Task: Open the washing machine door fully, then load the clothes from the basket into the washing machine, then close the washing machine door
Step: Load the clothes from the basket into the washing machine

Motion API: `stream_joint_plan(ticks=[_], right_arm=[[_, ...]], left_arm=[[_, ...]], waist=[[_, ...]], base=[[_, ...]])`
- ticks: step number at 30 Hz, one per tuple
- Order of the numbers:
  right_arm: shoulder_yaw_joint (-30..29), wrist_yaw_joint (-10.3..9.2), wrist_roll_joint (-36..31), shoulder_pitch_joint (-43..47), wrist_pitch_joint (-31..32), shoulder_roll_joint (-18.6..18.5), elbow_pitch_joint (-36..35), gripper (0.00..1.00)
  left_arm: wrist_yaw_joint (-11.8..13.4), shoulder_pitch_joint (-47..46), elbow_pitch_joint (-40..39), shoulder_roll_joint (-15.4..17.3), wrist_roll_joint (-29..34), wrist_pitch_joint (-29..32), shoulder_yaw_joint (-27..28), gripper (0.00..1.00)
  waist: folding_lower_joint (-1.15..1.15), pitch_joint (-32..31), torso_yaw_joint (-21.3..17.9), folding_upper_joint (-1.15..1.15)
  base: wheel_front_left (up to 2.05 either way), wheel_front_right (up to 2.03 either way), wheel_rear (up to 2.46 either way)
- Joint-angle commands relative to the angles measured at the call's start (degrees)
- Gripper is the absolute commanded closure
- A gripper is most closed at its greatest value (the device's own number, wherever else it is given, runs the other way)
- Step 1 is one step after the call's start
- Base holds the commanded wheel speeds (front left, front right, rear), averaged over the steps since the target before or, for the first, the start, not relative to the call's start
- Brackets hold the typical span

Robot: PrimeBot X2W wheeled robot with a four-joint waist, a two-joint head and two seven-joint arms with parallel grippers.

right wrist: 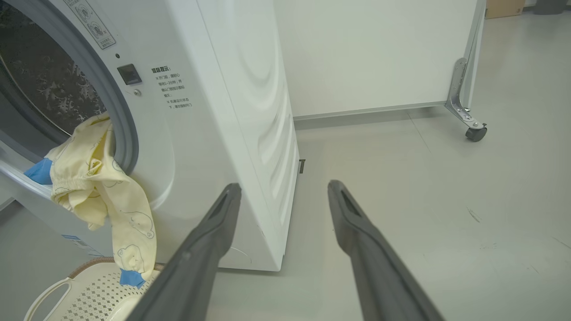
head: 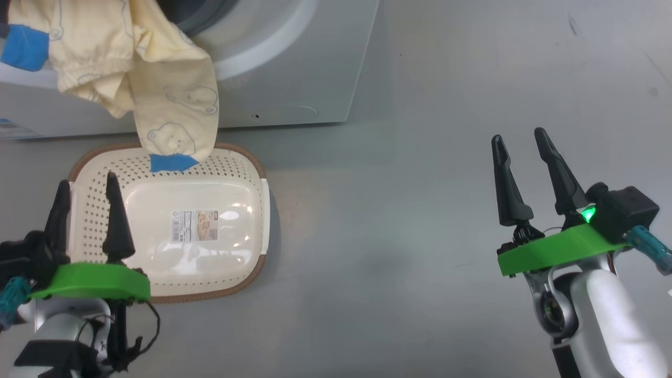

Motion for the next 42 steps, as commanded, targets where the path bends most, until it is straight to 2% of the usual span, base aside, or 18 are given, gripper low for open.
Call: stream_joint_plan(ticks=[1,9,19,23,33,42], right_arm=[[1.38,0.23,0.32,-0.08,0.09,-0.44,-2.06,0.00],[2.96,0.23,1.59,-1.75,-0.31,-0.44,-2.11,0.00],[5.04,0.23,4.16,-3.51,-1.02,-0.44,-1.09,0.00],[5.88,0.23,5.23,-4.32,-1.12,-0.44,-0.91,0.00],[6.74,0.23,7.00,-4.93,-1.15,-0.44,-2.24,0.00],[7.34,0.23,7.50,-5.40,-1.15,-0.44,-2.69,0.00]], left_arm=[[-0.22,-2.51,-0.75,1.54,-0.17,0.27,2.06,0.00],[-3.50,-9.26,5.63,2.49,-1.07,3.57,0.66,0.00],[-9.20,-20.95,18.58,3.98,-3.89,8.73,0.30,0.00],[-10.62,-25.97,24.25,4.85,-4.44,9.85,0.69,0.00],[-8.24,-35.44,35.32,7.34,-1.93,10.28,0.72,0.00],[-9.96,-40.49,39.39,7.22,-1.65,9.67,-0.12,0.00]], waist=[[0.00,0.52,-0.32,-0.01],[0.00,3.45,-2.95,-0.01],[0.00,7.63,-7.42,-0.01],[0.00,9.16,-9.01,-0.01],[0.00,11.77,-11.48,-0.01],[0.00,13.44,-12.48,-0.01]], base=[[0.00,0.00,0.00],[0.00,0.00,0.00],[0.00,0.00,0.00],[0.00,0.00,0.00],[0.00,0.00,0.00],[0.00,0.00,0.00]])
